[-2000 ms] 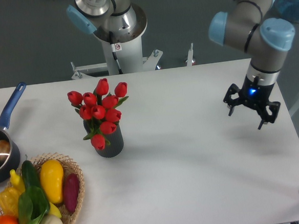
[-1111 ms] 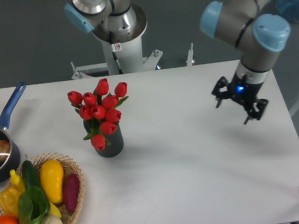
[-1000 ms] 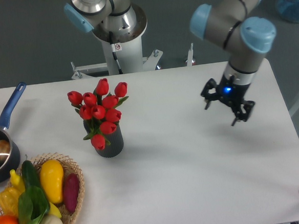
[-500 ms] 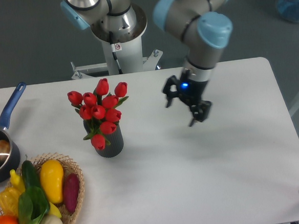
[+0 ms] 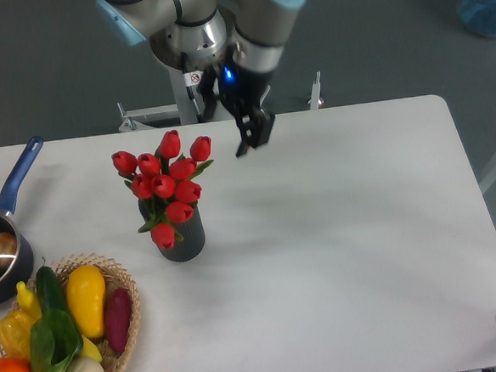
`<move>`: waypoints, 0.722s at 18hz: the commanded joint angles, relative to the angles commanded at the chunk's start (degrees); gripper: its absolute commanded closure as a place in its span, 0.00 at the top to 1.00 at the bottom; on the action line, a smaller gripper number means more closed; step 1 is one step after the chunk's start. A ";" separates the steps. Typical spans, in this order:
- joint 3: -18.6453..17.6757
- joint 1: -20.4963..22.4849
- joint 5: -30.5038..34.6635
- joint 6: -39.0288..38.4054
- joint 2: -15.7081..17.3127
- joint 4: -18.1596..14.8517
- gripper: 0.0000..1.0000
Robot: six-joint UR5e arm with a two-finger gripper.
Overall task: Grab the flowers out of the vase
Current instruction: 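Lower the gripper onto the tulip stems above the vase and close it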
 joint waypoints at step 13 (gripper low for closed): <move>-1.15 0.70 -12.87 -0.97 -8.88 4.03 1.00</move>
